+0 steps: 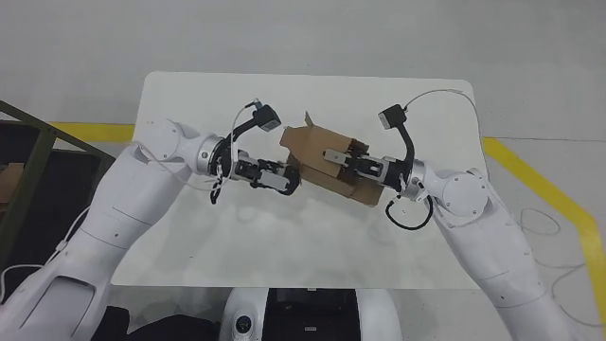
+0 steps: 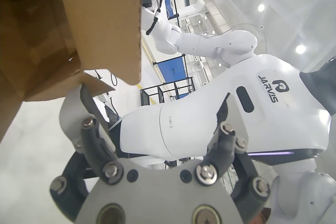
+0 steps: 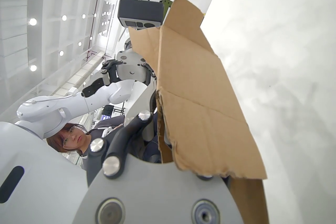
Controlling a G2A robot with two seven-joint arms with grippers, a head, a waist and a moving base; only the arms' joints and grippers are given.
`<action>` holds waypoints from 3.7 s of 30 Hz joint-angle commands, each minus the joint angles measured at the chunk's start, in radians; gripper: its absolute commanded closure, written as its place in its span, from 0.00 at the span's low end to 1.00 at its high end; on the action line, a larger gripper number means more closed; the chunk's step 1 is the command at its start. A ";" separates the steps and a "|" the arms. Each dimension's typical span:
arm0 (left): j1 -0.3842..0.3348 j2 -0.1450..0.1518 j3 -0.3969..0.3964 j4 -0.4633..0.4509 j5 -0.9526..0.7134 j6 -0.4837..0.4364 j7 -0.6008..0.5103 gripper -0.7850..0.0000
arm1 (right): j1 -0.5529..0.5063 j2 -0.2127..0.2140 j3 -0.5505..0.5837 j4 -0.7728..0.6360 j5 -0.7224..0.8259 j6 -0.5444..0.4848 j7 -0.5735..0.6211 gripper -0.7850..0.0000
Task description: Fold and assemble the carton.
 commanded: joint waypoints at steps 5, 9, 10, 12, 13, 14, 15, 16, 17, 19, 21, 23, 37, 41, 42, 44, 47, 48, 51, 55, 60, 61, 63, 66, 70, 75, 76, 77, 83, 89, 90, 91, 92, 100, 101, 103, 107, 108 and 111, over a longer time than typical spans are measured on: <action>-0.020 -0.008 0.034 0.013 0.001 0.002 -0.003 0.00 | -0.002 0.000 -0.001 -0.008 0.003 -0.004 0.007 1.00; -0.031 -0.012 0.050 0.018 -0.003 0.002 -0.002 0.00 | -0.003 0.000 -0.003 -0.008 0.002 -0.001 0.006 1.00; -0.033 -0.013 0.053 0.018 -0.003 0.002 -0.002 0.00 | -0.002 0.000 -0.004 -0.007 0.002 0.000 0.005 1.00; -0.034 -0.013 0.056 0.017 -0.006 0.002 -0.002 0.00 | -0.002 -0.001 -0.004 -0.004 0.002 0.001 0.002 1.00; -0.035 -0.014 0.057 0.017 -0.008 0.003 -0.003 0.00 | -0.001 -0.001 -0.004 -0.004 0.001 0.001 0.001 1.00; -0.035 -0.014 0.058 0.017 -0.009 0.003 -0.003 0.00 | -0.001 -0.001 -0.004 -0.004 0.001 0.001 0.001 1.00; -0.035 -0.014 0.061 0.017 -0.011 0.004 -0.004 0.00 | -0.002 -0.001 -0.004 -0.005 0.003 0.000 0.001 1.00; -0.036 -0.015 0.064 0.018 -0.012 0.004 -0.004 0.00 | -0.002 -0.001 -0.004 -0.006 0.003 -0.001 0.001 1.00; -0.038 -0.016 0.067 0.020 -0.013 0.005 -0.005 0.00 | -0.003 -0.001 -0.004 -0.008 0.002 -0.002 0.002 1.00; -0.042 -0.018 0.075 0.023 -0.017 0.005 -0.005 0.00 | -0.004 -0.001 -0.005 -0.011 0.002 -0.002 0.004 1.00; -0.047 -0.020 0.081 0.028 -0.020 0.002 -0.002 0.00 | -0.006 -0.001 -0.008 -0.014 0.001 -0.001 0.006 1.00; -0.053 -0.023 0.084 0.034 -0.022 -0.002 0.002 0.00 | -0.007 -0.002 -0.013 -0.017 0.001 0.000 0.010 1.00; -0.061 -0.022 0.078 0.038 -0.023 -0.008 0.008 0.00 | 0.009 -0.007 -0.031 0.006 0.001 0.001 0.003 1.00; -0.053 -0.016 0.068 0.025 -0.014 -0.002 0.002 0.00 | 0.012 -0.005 -0.014 0.022 0.005 -0.003 -0.004 1.00; -0.049 -0.014 0.063 0.024 -0.013 -0.002 0.002 0.00 | 0.012 -0.005 -0.009 0.027 0.006 -0.004 -0.004 1.00; -0.040 -0.008 0.049 0.027 -0.013 -0.003 0.003 0.00 | 0.014 -0.003 0.002 0.036 0.009 -0.011 0.002 1.00; -0.025 0.001 0.020 0.033 -0.023 -0.006 0.006 0.00 | 0.015 0.001 0.019 0.051 0.009 -0.027 0.022 1.00; -0.019 0.004 0.008 0.035 -0.029 -0.007 0.007 0.00 | 0.016 0.002 0.024 0.056 0.008 -0.033 0.030 1.00; -0.003 0.013 -0.028 0.038 -0.050 -0.012 0.012 0.00 | 0.021 0.006 0.034 0.071 0.004 -0.056 0.065 1.00; 0.017 0.022 -0.073 0.039 -0.072 -0.026 0.026 0.00 | 0.027 0.011 0.038 0.086 -0.011 -0.097 0.116 1.00; 0.032 0.027 -0.095 0.031 -0.070 -0.032 0.032 0.00 | 0.029 0.014 0.034 0.089 -0.016 -0.134 0.155 1.00; 0.034 0.028 -0.097 0.029 -0.066 -0.033 0.033 0.00 | 0.029 0.014 0.032 0.088 -0.016 -0.140 0.161 1.00; 0.035 0.028 -0.096 0.029 -0.057 -0.035 0.035 0.00 | 0.027 0.015 0.028 0.078 -0.015 -0.152 0.172 1.00; 0.032 0.026 -0.093 0.041 -0.041 -0.045 0.045 0.00 | 0.023 0.018 0.025 0.055 -0.015 -0.170 0.190 1.00; 0.025 0.024 -0.087 0.053 -0.023 -0.057 0.057 0.00 | 0.012 0.022 0.026 0.023 -0.012 -0.192 0.209 1.00; 0.025 0.024 -0.103 0.080 0.001 -0.094 0.094 0.00 | 0.001 0.027 0.030 -0.004 -0.002 -0.199 0.222 1.00; 0.027 0.025 -0.109 0.085 0.000 -0.099 0.100 0.00 | -0.001 0.027 0.030 -0.008 0.002 -0.200 0.225 1.00; 0.029 0.026 -0.114 0.089 -0.001 -0.103 0.103 0.00 | -0.003 0.028 0.030 -0.012 0.008 -0.202 0.228 1.00; 0.033 0.025 -0.120 0.109 0.004 -0.106 0.106 0.00 | -0.010 0.033 0.031 -0.036 0.044 -0.212 0.252 1.00; 0.021 0.016 -0.091 0.089 0.004 -0.097 0.097 0.00 | -0.014 0.036 0.026 -0.055 0.070 -0.211 0.258 1.00; 0.019 0.014 -0.086 0.085 0.002 -0.095 0.095 0.00 | -0.014 0.036 0.025 -0.056 0.073 -0.210 0.257 1.00; 0.017 0.012 -0.080 0.080 -0.005 -0.091 0.091 0.00 | -0.014 0.036 0.022 -0.057 0.076 -0.207 0.255 1.00; 0.015 0.011 -0.074 0.074 -0.012 -0.086 0.086 0.00 | -0.013 0.036 0.020 -0.056 0.078 -0.205 0.254 1.00; 0.004 0.001 -0.048 0.030 -0.085 -0.041 0.041 0.00 | 0.002 0.033 -0.007 -0.037 0.097 -0.190 0.248 1.00; 0.003 0.000 -0.047 0.027 -0.090 -0.038 0.038 0.00 | 0.004 0.033 -0.009 -0.035 0.101 -0.190 0.248 1.00; 0.000 -0.002 -0.043 0.020 -0.102 -0.029 0.029 0.00 | 0.008 0.032 -0.014 -0.030 0.107 -0.191 0.249 1.00; -0.008 -0.008 -0.031 0.012 -0.104 -0.019 0.019 0.00 | 0.014 0.032 -0.021 -0.025 0.116 -0.193 0.252 1.00; -0.009 -0.009 -0.028 0.011 -0.104 -0.017 0.017 0.00 | 0.015 0.032 -0.022 -0.024 0.118 -0.193 0.253 1.00; -0.014 -0.013 -0.020 0.012 -0.102 -0.018 0.018 0.00 | 0.016 0.032 -0.024 -0.023 0.123 -0.196 0.254 1.00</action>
